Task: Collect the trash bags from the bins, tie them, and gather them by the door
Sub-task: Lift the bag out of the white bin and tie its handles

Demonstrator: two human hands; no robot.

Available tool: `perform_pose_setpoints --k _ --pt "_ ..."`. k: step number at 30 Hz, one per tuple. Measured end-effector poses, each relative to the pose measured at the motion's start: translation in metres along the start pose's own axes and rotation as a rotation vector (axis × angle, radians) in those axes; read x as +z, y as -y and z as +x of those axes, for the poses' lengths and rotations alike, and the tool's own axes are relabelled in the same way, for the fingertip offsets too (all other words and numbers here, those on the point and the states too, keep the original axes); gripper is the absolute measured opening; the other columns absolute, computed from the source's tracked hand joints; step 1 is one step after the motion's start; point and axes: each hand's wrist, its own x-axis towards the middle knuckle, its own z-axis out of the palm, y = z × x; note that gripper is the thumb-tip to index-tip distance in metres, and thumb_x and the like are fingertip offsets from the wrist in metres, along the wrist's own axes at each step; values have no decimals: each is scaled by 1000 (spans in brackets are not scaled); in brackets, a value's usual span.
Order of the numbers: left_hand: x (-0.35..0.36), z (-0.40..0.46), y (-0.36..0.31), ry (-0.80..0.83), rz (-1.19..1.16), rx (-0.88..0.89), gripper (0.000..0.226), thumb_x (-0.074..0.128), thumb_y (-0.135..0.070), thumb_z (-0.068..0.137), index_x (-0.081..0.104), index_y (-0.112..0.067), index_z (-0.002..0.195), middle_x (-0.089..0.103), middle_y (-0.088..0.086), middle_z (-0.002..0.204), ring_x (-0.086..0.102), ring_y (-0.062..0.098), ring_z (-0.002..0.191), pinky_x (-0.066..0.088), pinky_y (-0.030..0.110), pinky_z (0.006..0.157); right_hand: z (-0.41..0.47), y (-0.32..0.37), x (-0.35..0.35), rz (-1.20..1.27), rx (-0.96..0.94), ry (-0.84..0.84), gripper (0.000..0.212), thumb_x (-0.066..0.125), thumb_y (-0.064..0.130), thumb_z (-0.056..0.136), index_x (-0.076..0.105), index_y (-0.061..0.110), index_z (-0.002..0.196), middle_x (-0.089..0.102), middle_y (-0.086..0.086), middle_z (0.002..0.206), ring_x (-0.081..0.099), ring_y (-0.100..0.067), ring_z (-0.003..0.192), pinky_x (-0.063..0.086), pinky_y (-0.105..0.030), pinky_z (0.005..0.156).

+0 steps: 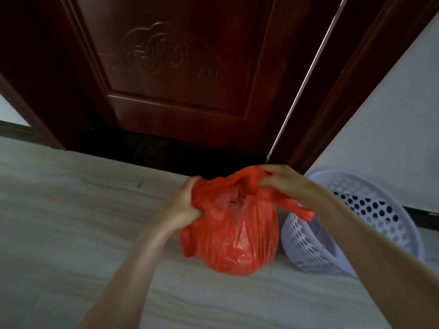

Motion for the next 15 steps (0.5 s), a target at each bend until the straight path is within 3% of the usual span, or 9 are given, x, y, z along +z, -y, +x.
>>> perform_pose_setpoints --k 3,5,7,8,10,12,15 --pt "1 13 -13 154 190 41 89 54 -16 64 19 -27 144 44 5 140 45 22 128 38 34 107 8 10 -10 44 54 136 62 56 -2 79 48 34 129 66 -4 71 59 -15 64 48 -23 59" --pt "-4 28 -21 -12 431 4 67 52 -11 77 32 -29 138 53 10 134 53 30 120 44 38 99 16 7 -16 -18 50 88 75 58 -2 79 34 36 139 68 1 66 62 -11 56 50 -21 54" --pt "-12 37 -34 -271 655 -65 43 48 -11 83 47 -22 124 60 16 121 57 36 112 46 40 90 22 6 -27 -183 2 -23 63 60 1 81 42 25 137 70 -9 93 68 -22 78 55 -28 67" --pt "-16 41 -41 -351 705 -101 35 47 -12 85 51 -17 120 60 18 118 57 38 111 46 41 89 24 6 -33 -253 -12 -58 51 60 4 82 51 19 130 68 -12 96 67 -24 79 54 -28 65" --pt "-23 46 -49 -382 728 -216 29 49 -15 87 55 -9 115 59 20 119 55 39 113 45 41 91 27 7 -44 -243 -11 -30 28 60 8 85 61 9 113 61 -11 71 60 -17 49 45 -18 41" --pt "-30 46 -54 -365 651 -290 25 56 -19 85 61 -7 106 63 19 113 60 37 107 48 40 92 26 8 -50 -124 -25 -7 29 60 9 86 56 11 115 55 -9 62 52 -8 31 36 -14 33" --pt "-29 43 -63 -397 331 -239 12 58 -18 80 63 -15 70 70 15 87 69 31 79 58 40 79 26 9 -52 374 -149 71 63 58 -2 84 37 24 137 61 -13 82 64 -11 49 51 -21 49"
